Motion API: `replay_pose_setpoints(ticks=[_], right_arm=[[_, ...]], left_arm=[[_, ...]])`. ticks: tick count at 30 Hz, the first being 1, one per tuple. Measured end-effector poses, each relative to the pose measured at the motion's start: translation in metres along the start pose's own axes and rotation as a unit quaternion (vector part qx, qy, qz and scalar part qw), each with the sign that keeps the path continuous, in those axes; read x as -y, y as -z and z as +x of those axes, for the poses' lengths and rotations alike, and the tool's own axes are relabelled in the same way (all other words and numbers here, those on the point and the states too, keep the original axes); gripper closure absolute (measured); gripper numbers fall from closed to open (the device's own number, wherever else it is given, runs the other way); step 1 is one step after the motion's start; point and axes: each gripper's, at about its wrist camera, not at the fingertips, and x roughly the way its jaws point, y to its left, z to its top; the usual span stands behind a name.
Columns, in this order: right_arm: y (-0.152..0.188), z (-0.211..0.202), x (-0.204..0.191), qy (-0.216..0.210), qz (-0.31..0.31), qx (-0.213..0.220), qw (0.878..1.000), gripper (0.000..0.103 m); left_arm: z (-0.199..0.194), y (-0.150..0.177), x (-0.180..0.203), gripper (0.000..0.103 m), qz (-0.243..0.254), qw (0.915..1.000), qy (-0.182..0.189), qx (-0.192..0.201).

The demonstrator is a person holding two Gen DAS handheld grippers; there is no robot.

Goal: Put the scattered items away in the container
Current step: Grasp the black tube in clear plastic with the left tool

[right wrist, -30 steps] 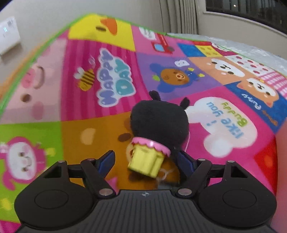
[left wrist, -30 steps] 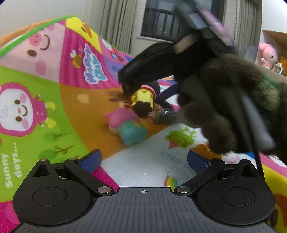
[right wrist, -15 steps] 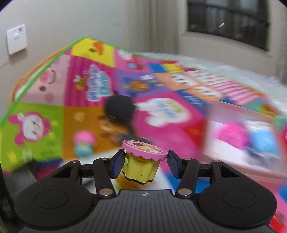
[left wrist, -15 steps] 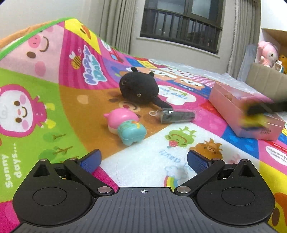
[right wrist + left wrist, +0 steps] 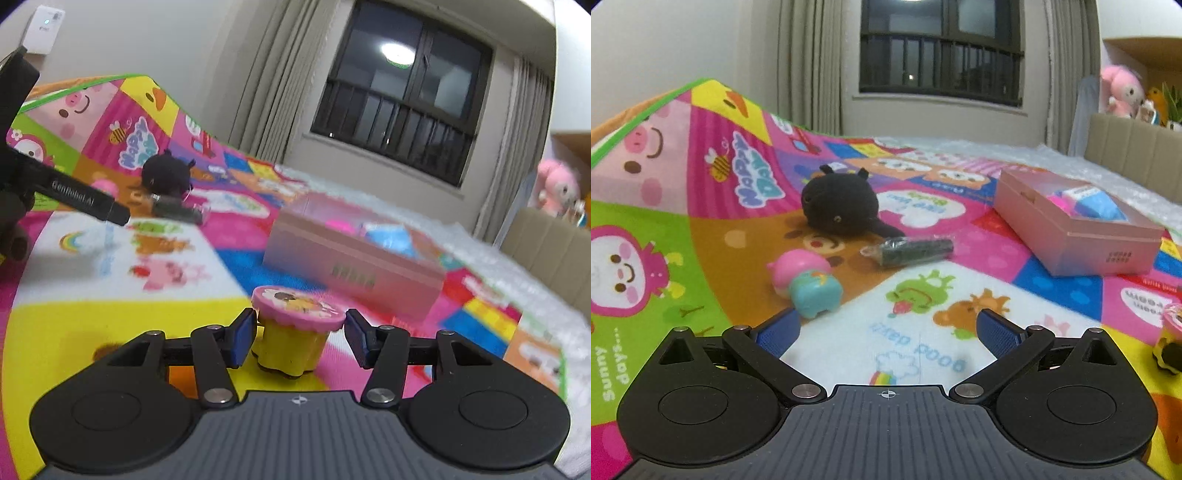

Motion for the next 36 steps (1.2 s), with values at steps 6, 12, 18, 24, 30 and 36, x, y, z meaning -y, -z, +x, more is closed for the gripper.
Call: replay_pose_setpoints(ticks=[6,12,18,24,30,36], right_arm=[[0.002,-0.018,0.031,-0.077,0.097,-0.006,0.992,0.02],[-0.005,-0.013,0.082,-0.058,0.22,0.045,0.973,0.0],[0.016,0.016,0.108,-0.016,0.287,0.028,0.957,0.0],[0.028,0.023,0.114,-0.034,0.316,0.007,0.948,0.0],[0.034,0.034,0.117,-0.043,0.338,-0.001,0.94,0.0],[0.037,0.038,0.121,-0.046,0.355,-0.004,0.934,0.0]], left_arm=[[0.008,-0.016,0.005,0.0,0.008,0.9997,0.009,-0.021],[0.04,-0.048,0.026,0.0,-0.021,0.9991,0.029,-0.022],[0.109,-0.068,0.05,0.0,-0.005,0.998,-0.016,-0.061],[0.142,-0.072,0.041,0.0,-0.029,0.9942,-0.072,-0.075],[0.133,-0.071,0.037,0.016,-0.026,0.9948,-0.072,-0.068],[0.072,-0.054,0.043,0.017,-0.008,0.9987,-0.007,-0.049]])
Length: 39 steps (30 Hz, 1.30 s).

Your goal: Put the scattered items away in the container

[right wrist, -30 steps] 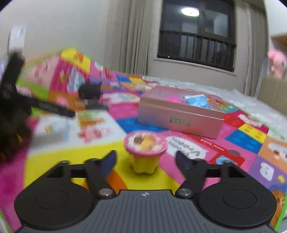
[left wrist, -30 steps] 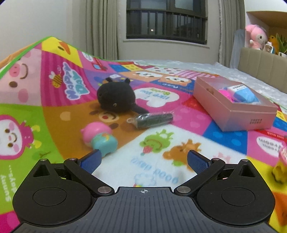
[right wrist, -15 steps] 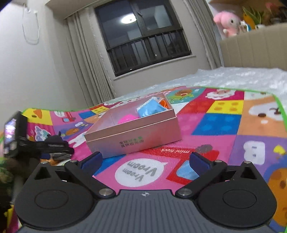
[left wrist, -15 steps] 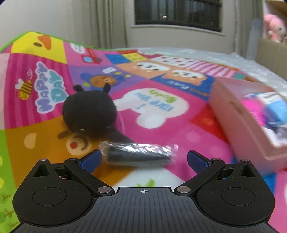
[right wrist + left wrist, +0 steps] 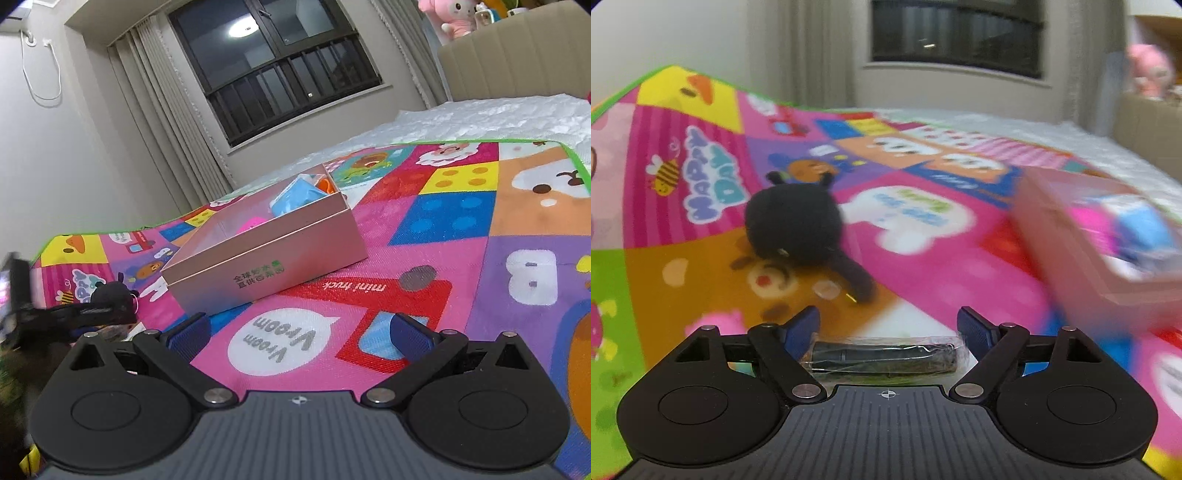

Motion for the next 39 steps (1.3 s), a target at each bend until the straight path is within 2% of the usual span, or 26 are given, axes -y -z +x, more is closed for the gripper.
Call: replay_pose_setpoints(ticks=[5,9,12,15,19,24,27,31,36,39], right_arm=[[0.0,0.003,-0.002,0.008,-0.004,-0.004,1.0,0.0],[0.0,0.004,-0.006,0.019,-0.012,-0.008,1.0,0.0],[-0.001,0.006,-0.008,0.026,-0.019,-0.013,0.999,0.0],[-0.002,0.007,-0.011,0.035,-0.024,-0.02,0.999,0.0],[-0.006,-0.004,-0.015,0.063,-0.025,-0.019,0.998,0.0],[0.0,-0.032,-0.011,0.054,-0.015,-0.02,0.998,0.0],[0.006,-0.042,-0.015,0.045,-0.022,-0.035,0.998,0.0],[0.014,-0.048,-0.038,0.033,-0.08,-0.031,0.996,0.0],[0.026,-0.051,-0.083,0.03,-0.191,0.006,0.981,0.0],[0.029,-0.052,-0.097,0.022,-0.217,0.019,0.976,0.0]], left_arm=[[-0.068,0.042,0.018,0.016,0.052,0.9931,0.105,0.001],[-0.086,0.075,0.031,0.013,0.087,0.9872,0.133,-0.006],[-0.088,0.09,0.036,0.007,0.106,0.9872,0.119,0.003],[-0.088,0.095,0.033,0.006,0.097,0.9874,0.125,-0.003],[-0.095,0.1,0.028,0.002,0.1,0.9885,0.114,0.003],[-0.097,0.107,0.02,0.0,0.093,0.9898,0.107,0.007],[-0.098,0.111,0.02,0.0,0.093,0.9899,0.106,0.018],[-0.1,0.116,0.019,0.0,0.089,0.9901,0.105,0.027],[-0.099,0.115,0.018,0.0,0.086,0.9903,0.106,0.024],[-0.098,0.11,0.021,0.0,0.083,0.9913,0.101,0.014]])
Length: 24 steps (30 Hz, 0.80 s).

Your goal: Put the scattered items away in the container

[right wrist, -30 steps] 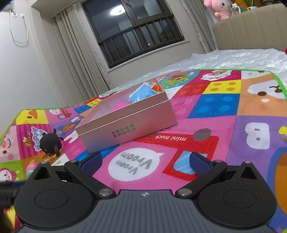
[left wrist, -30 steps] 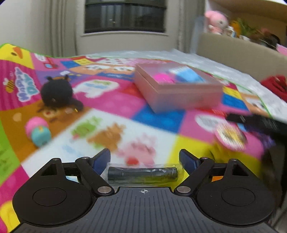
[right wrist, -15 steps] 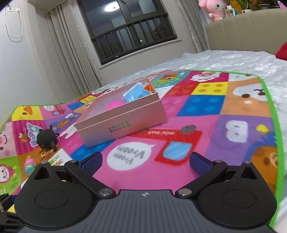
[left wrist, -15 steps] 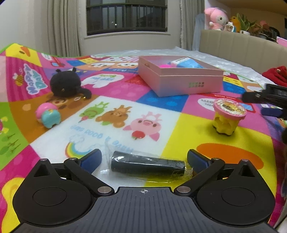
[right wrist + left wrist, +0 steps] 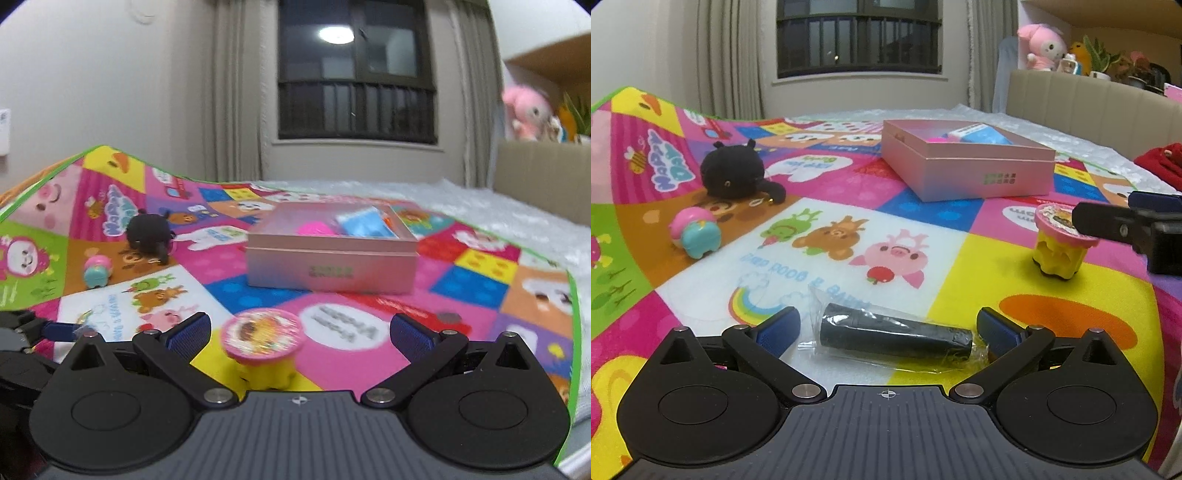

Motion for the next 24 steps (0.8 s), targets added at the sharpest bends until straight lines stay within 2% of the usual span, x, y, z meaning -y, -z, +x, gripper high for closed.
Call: replay_pose_setpoints(ticks=[5,8,11,14,17,19,21,24], right_arm=[[0.001,-0.005,-0.005,-0.006,-0.002,0.0,1.0,0.0],[0.003,-0.011,-0.003,0.002,-0.004,0.0,1.0,0.0],[0.007,-0.017,-0.006,0.012,-0.026,0.006,1.0,0.0],[0.011,-0.024,-0.012,0.012,-0.057,0.013,0.998,0.0],[0.015,-0.026,-0.018,-0.007,-0.074,0.01,0.997,0.0],[0.018,-0.023,-0.02,-0.016,-0.074,0.005,0.997,0.0],[0.019,-0.017,-0.021,-0.017,-0.066,0.0,0.998,0.0],[0.021,-0.008,-0.02,-0.007,-0.059,-0.01,0.998,0.0]], left_arm=[[0.008,-0.008,0.005,0.0,0.006,0.9999,0.012,-0.005],[0.015,-0.017,0.008,0.0,0.019,0.999,0.041,-0.003],[0.008,-0.032,-0.004,0.0,-0.004,0.9969,0.074,0.027],[-0.014,-0.045,-0.029,0.0,-0.049,0.9947,0.055,0.072],[-0.037,-0.045,-0.05,0.0,-0.083,0.9926,0.023,0.086],[-0.046,-0.037,-0.052,0.0,-0.084,0.9935,0.034,0.068],[-0.048,-0.027,-0.041,0.0,-0.061,0.9957,0.062,0.032],[-0.04,-0.012,-0.02,0.0,-0.035,0.9948,0.095,-0.001]])
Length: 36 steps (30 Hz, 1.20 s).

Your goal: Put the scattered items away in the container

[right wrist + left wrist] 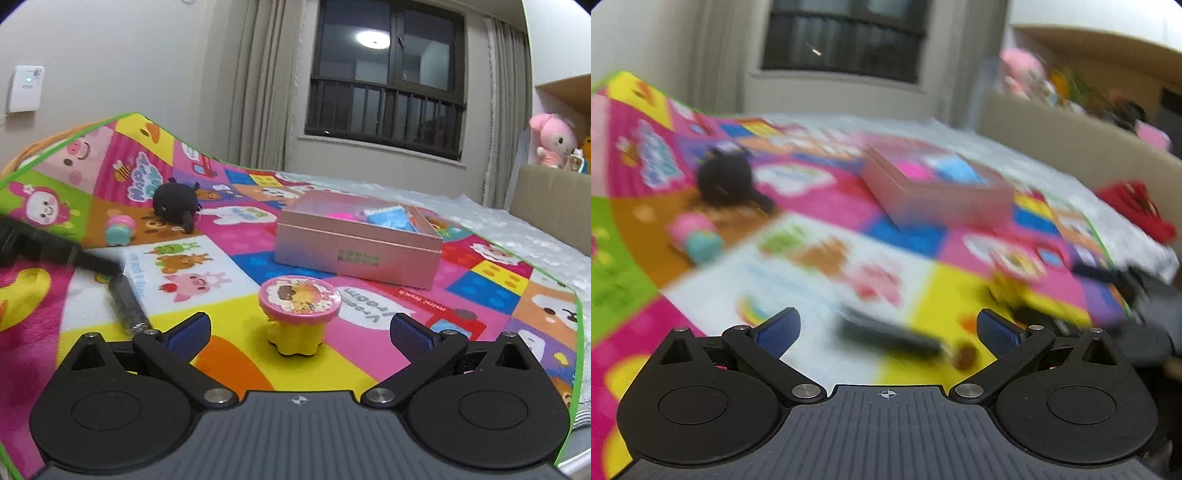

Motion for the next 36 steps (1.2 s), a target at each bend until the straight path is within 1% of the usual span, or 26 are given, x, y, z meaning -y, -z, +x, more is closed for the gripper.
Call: replay_pose_setpoints(ticks=[1,2,4,7,9,10,11,13,14,16,17,19,20,21,22,23,24,25,27,28,30,31,32,34,36], right_arm=[[0.0,0.001,0.001,0.003,0.001,-0.002,1.0,0.0],[0.0,0.001,0.002,0.005,0.002,-0.002,1.0,0.0],[0.001,-0.003,0.005,0.011,-0.003,0.001,1.0,0.0],[0.003,-0.007,0.014,0.042,-0.007,0.003,0.999,0.0],[0.004,-0.008,0.024,0.046,0.011,-0.003,0.999,0.0],[0.005,-0.009,0.029,0.048,0.019,-0.005,0.999,0.0],[0.005,-0.01,0.033,0.051,0.024,-0.005,0.998,0.0],[0.004,-0.011,0.035,0.052,0.021,0.0,0.998,0.0],[0.002,-0.011,0.034,0.049,0.018,0.003,0.999,0.0],[-0.003,-0.007,0.031,0.031,0.01,0.008,0.999,0.0],[-0.006,-0.004,0.028,0.021,0.009,0.009,1.0,0.0],[-0.012,0.008,0.023,0.0,0.01,0.008,1.0,0.0],[-0.014,0.015,0.019,-0.006,0.011,0.007,1.0,0.002],[-0.017,0.024,0.016,-0.012,0.009,0.001,1.0,0.006],[-0.018,0.031,0.014,-0.017,0.005,-0.008,1.0,0.019],[-0.018,0.037,0.012,-0.022,0.002,-0.021,1.0,0.039],[-0.019,0.043,0.011,-0.027,0.004,-0.037,0.999,0.047],[-0.018,0.047,0.012,-0.032,0.01,-0.052,0.998,0.048],[-0.016,0.042,0.016,-0.032,0.027,-0.049,0.998,0.048],[-0.015,0.038,0.019,-0.031,0.031,-0.045,0.998,0.048],[-0.012,0.029,0.026,-0.026,0.04,-0.039,0.998,0.048],[-0.011,0.026,0.029,-0.023,0.043,-0.037,0.998,0.048],[-0.01,0.024,0.032,-0.021,0.046,-0.037,0.998,0.047],[-0.006,0.019,0.039,-0.012,0.047,-0.036,0.998,0.047],[-0.003,0.015,0.042,-0.003,0.046,-0.032,0.998,0.047]], left_arm=[[0.007,0.003,0.004,0.0,-0.003,0.9999,0.013,-0.01],[0.014,0.006,0.004,0.0,-0.009,0.9997,0.017,-0.018],[0.03,0.005,0.007,0.0,-0.012,0.9995,0.014,-0.026],[0.045,-0.003,0.012,0.0,-0.004,0.9995,0.025,-0.018],[0.053,-0.01,0.014,0.0,0.011,0.9987,0.048,-0.013],[0.055,-0.013,0.016,0.0,0.021,0.9982,0.054,-0.013],[0.055,-0.014,0.019,0.0,0.034,0.998,0.051,-0.014],[0.055,-0.011,0.023,0.0,0.062,0.9975,0.031,-0.019],[0.054,-0.008,0.023,0.0,0.078,0.9966,0.015,-0.022],[0.05,-0.003,0.021,0.0,0.099,0.9945,-0.02,-0.027],[0.046,-0.001,0.018,0.0,0.105,0.9931,-0.044,-0.028],[0.041,0.002,0.009,0.0,0.102,0.991,-0.081,-0.03],[0.038,0.002,0.004,0.0,0.098,0.9898,-0.099,-0.03],[0.036,0.001,0.0,0.0,0.096,0.9884,-0.113,-0.031],[0.034,0.0,-0.004,0.0,0.095,0.9868,-0.128,-0.032],[0.032,-0.001,-0.009,0.0,0.092,0.9853,-0.14,-0.033],[0.03,-0.002,-0.012,0.0,0.088,0.9848,-0.146,-0.034],[0.029,-0.003,-0.014,0.0,0.082,0.985,-0.148,-0.036],[0.028,-0.007,-0.016,0.0,0.058,0.9877,-0.14,-0.039],[0.028,-0.008,-0.015,0.0,0.04,0.9902,-0.128,-0.039],[0.031,-0.007,-0.008,0.0,0.003,0.9948,-0.091,-0.045],[0.034,-0.006,-0.002,0.0,0.0,0.9958,-0.076,-0.051],[0.037,-0.003,0.006,0.0,0.005,0.9961,-0.069,-0.054],[0.043,-0.002,0.019,0.0,0.026,0.9959,-0.067,-0.054],[0.049,-0.005,0.023,0.0,0.029,0.9961,-0.063,-0.055]])
